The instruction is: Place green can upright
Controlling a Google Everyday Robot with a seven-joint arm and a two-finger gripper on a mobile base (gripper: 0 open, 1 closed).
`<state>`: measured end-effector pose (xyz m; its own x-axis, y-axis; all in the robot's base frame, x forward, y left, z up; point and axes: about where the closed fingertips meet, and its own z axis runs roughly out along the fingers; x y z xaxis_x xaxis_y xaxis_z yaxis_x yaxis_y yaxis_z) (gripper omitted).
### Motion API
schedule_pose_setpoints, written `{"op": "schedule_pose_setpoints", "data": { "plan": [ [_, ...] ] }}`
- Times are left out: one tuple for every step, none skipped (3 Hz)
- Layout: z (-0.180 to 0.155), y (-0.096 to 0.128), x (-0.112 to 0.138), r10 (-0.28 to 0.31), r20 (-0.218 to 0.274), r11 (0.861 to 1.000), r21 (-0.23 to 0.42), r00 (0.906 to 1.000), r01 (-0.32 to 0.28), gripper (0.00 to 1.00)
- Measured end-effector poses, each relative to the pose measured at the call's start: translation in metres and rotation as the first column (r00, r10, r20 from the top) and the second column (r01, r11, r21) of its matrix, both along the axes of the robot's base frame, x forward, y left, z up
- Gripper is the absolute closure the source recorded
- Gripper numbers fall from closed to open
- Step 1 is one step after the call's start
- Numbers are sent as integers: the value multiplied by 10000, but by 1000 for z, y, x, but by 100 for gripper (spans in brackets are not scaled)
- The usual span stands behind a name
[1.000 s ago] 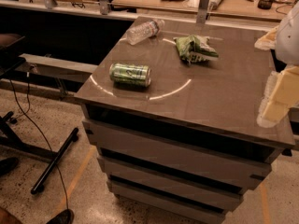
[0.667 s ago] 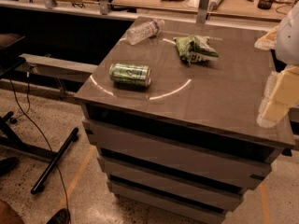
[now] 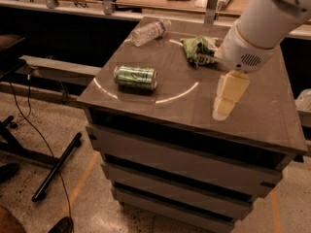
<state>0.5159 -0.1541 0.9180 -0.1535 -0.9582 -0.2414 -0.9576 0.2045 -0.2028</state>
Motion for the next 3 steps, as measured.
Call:
{"op": "schedule_pose_setpoints", "data": {
  "plan": [
    [-35,42,46,290,-341,9996,-37,9990,-292,0],
    [-55,86,83,255,-552,9990,-353,9982,-274,0],
    [-66,132,112,-213,-563,9907,-1351,9982,135,0]
  ]
}}
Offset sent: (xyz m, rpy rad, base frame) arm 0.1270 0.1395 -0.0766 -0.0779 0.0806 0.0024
